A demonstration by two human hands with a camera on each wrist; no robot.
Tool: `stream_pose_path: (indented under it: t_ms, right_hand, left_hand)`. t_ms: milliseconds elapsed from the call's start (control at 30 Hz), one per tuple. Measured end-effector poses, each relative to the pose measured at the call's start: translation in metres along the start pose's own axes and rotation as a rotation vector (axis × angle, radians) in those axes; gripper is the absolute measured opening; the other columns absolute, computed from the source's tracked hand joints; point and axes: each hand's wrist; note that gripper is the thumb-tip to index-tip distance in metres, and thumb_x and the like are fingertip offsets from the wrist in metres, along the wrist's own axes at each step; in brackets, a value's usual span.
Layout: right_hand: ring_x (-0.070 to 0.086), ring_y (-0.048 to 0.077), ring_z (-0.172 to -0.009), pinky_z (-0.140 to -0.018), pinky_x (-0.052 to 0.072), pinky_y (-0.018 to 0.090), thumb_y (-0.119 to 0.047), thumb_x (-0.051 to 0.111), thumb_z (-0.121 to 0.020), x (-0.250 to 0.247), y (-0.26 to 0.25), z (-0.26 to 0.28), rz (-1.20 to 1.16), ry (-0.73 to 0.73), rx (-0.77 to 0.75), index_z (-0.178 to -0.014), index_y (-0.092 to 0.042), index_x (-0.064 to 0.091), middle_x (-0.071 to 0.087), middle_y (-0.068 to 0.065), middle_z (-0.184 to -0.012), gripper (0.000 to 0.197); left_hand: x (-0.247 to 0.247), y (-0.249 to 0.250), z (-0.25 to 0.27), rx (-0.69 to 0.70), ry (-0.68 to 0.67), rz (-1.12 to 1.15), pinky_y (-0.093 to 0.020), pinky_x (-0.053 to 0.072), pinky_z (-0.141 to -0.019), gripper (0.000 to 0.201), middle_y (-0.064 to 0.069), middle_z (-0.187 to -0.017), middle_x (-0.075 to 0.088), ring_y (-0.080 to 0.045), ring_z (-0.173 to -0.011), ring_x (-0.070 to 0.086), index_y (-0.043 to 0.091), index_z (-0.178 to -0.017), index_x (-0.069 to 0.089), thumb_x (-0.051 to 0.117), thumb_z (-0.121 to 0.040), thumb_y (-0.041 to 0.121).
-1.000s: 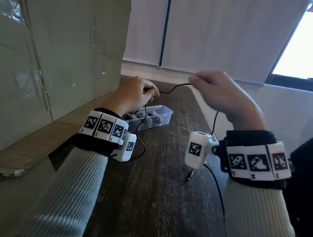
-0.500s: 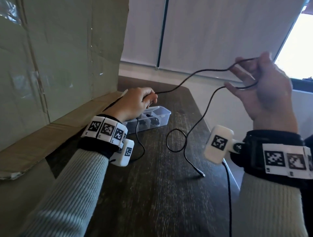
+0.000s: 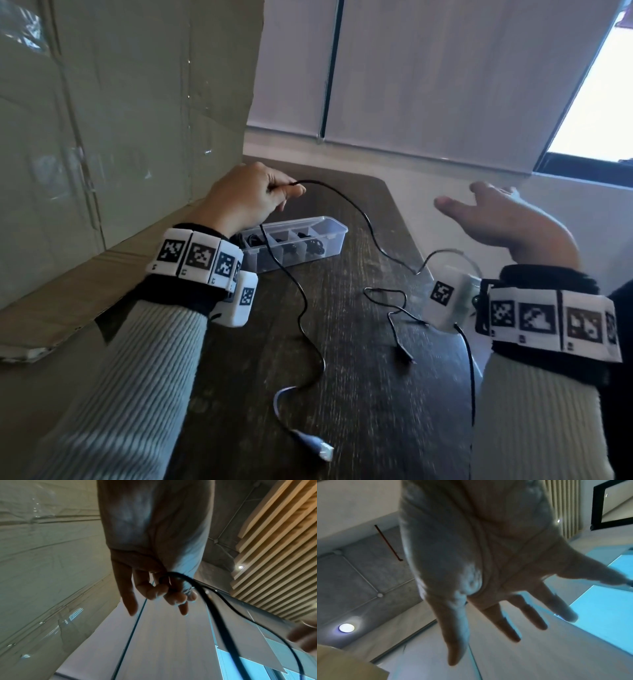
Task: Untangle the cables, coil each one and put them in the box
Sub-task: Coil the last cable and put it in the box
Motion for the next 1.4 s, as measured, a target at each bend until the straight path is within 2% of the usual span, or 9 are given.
stream_pose_path:
  t_ms: [200, 500, 667, 800, 833, 967, 1167, 1300, 1400]
  right_hand:
    - [0.056, 0.01, -0.101, -0.093, 0.038, 0.026, -0.038, 0.047, -0.1, 0.03, -0.056, 0.017, -0.323, -0.094, -0.558, -0.116, -0.021, 0.066, 0.063, -0.01, -0.108, 0.03]
    - [0.059, 0.004, -0.054, -0.059, 0.05, 0.025, -0.011, 0.052, -0.095, 0.024, -0.057, 0.005, -0.895, 0.13, -0.396, -0.07, -0.016, 0.063, 0.057, -0.011, -0.048, 0.029]
    - [0.058, 0.006, -0.057, -0.056, 0.05, 0.024, -0.015, 0.053, -0.095, 0.001, -0.027, 0.0, -1.148, 0.45, -0.204, -0.071, -0.019, 0.062, 0.059, -0.011, -0.054, 0.026]
    - [0.06, 0.006, -0.057, -0.055, 0.048, 0.022, -0.018, 0.051, -0.096, -0.012, -0.004, -0.002, -1.214, 0.63, -0.14, -0.067, -0.02, 0.06, 0.055, -0.011, -0.047, 0.03]
    - [0.06, 0.006, -0.057, -0.054, 0.047, 0.022, -0.019, 0.051, -0.095, -0.015, 0.004, -0.003, -1.217, 0.67, -0.129, -0.066, -0.021, 0.059, 0.054, -0.011, -0.045, 0.031]
    - [0.06, 0.003, -0.056, -0.054, 0.047, 0.019, -0.023, 0.049, -0.094, -0.02, 0.027, -0.005, -1.229, 0.719, -0.06, -0.064, -0.026, 0.058, 0.054, -0.013, -0.044, 0.031]
    - [0.06, 0.014, -0.068, -0.055, 0.044, 0.023, -0.023, 0.052, -0.095, -0.004, 0.049, -0.018, -0.936, 0.605, 0.066, -0.072, -0.019, 0.064, 0.067, 0.002, -0.076, 0.027]
    - [0.061, 0.025, -0.102, -0.09, 0.05, 0.037, -0.029, 0.062, -0.09, 0.003, 0.046, -0.029, -0.56, 0.457, 0.123, -0.117, -0.012, 0.065, 0.064, 0.011, -0.119, 0.031]
    - [0.059, 0.017, -0.101, -0.092, 0.046, 0.032, -0.033, 0.057, -0.093, 0.004, 0.016, -0.022, -0.621, 0.462, -0.092, -0.116, -0.017, 0.067, 0.067, 0.004, -0.112, 0.03]
  left_hand:
    - [-0.003, 0.025, 0.002, 0.051, 0.028, -0.049, -0.022, 0.031, -0.051, 0.027, 0.011, -0.059, 0.063, 0.001, -0.045, 0.047, 0.041, -0.064, 0.063, 0.058, -0.089, 0.05]
    - [0.003, 0.022, 0.001, 0.104, -0.04, 0.225, -0.02, 0.036, -0.052, 0.023, 0.009, -0.058, 0.054, -0.005, -0.048, 0.042, 0.017, -0.089, 0.072, 0.054, -0.096, 0.029]
    - [0.016, 0.013, 0.001, 0.081, -0.107, 0.168, -0.029, 0.039, -0.058, 0.024, 0.008, -0.06, 0.054, -0.003, -0.043, 0.04, 0.022, -0.083, 0.068, 0.051, -0.098, 0.028]
    - [0.023, -0.005, 0.002, 0.011, -0.15, 0.036, -0.037, 0.039, -0.096, 0.024, 0.0, -0.067, 0.062, 0.002, -0.042, 0.047, 0.017, -0.088, 0.069, 0.049, -0.098, 0.025]
    - [0.023, -0.009, 0.003, -0.009, -0.151, 0.023, -0.021, 0.028, -0.079, 0.024, 0.001, -0.068, 0.062, 0.004, -0.042, 0.047, 0.017, -0.087, 0.068, 0.047, -0.099, 0.022]
    - [0.016, -0.028, 0.002, -0.085, -0.113, 0.072, -0.024, 0.035, -0.062, 0.026, 0.004, -0.07, 0.059, 0.001, -0.052, 0.05, 0.018, -0.086, 0.066, 0.045, -0.1, 0.023]
    - [-0.002, -0.03, 0.001, -0.192, 0.14, 0.669, -0.026, 0.047, -0.066, 0.03, 0.007, -0.06, 0.055, -0.003, -0.054, 0.059, 0.015, -0.078, 0.059, 0.041, -0.102, 0.02]
    - [-0.012, -0.008, 0.002, -0.103, 0.214, 0.676, -0.022, 0.045, -0.051, 0.027, 0.0, -0.066, 0.048, -0.004, -0.049, 0.051, 0.011, -0.082, 0.058, 0.042, -0.102, 0.02]
    - [-0.013, 0.005, 0.001, -0.004, 0.141, 0.548, -0.025, 0.046, -0.053, 0.026, 0.003, -0.066, 0.05, -0.008, -0.053, 0.047, 0.014, -0.084, 0.064, 0.047, -0.099, 0.024]
Point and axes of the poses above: each hand's wrist, its own z-axis away from the middle knuckle, its own x-axis out of the palm, y = z × x
